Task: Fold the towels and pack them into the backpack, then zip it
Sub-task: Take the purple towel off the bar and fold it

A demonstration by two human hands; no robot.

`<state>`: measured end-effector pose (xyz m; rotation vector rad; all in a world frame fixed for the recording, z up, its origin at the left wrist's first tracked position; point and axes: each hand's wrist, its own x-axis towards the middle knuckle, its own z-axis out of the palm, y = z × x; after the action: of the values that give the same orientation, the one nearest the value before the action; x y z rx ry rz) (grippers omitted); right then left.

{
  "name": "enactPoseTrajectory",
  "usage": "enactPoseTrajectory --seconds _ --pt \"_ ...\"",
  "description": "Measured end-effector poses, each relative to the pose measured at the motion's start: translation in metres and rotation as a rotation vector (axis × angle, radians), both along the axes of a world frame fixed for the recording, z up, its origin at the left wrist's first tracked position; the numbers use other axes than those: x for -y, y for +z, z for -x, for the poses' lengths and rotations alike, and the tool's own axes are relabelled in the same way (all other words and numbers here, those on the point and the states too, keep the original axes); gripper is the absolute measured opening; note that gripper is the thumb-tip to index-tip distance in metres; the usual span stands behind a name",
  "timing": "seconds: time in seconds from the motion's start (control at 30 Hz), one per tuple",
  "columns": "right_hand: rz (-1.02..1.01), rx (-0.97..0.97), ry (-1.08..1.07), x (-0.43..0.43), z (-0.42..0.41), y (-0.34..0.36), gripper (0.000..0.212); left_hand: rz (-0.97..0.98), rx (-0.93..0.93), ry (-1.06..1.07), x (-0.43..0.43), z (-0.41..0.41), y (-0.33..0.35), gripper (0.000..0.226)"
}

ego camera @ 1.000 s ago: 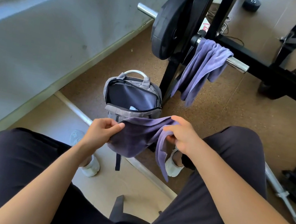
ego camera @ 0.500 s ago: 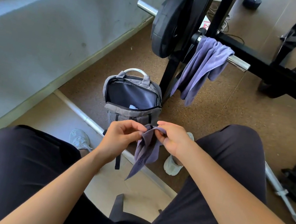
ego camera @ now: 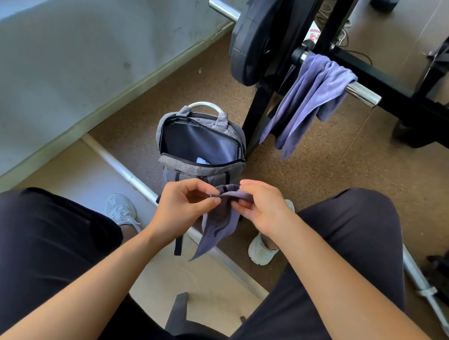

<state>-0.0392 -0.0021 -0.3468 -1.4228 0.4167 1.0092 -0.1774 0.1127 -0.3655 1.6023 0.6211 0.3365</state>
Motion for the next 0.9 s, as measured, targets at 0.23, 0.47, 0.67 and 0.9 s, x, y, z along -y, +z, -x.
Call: enactPoseTrajectory --seconds 0.23,0.47,0.67,0.9 --pt "0.099 0.941 0.673 0.014 -0.013 0.005 0.053 0.000 0.011 -0.071 -0.011 0.003 0.003 0.021" --pt "-0.041 0.960 0.979 0.009 0.008 0.013 0.050 -0.004 0.025 -0.124 -0.018 0.010 0.012 0.025" --pt "-0.045 0.731 1.010 0.008 0.012 0.009 0.012 -0.004 0.044 -0.129 -0.022 0.011 0.010 0.029" --pt "-0.143 0.749 0.906 0.018 0.000 0.012 0.016 0.332 0.003 -0.216 -0.020 0.007 0.009 0.021"
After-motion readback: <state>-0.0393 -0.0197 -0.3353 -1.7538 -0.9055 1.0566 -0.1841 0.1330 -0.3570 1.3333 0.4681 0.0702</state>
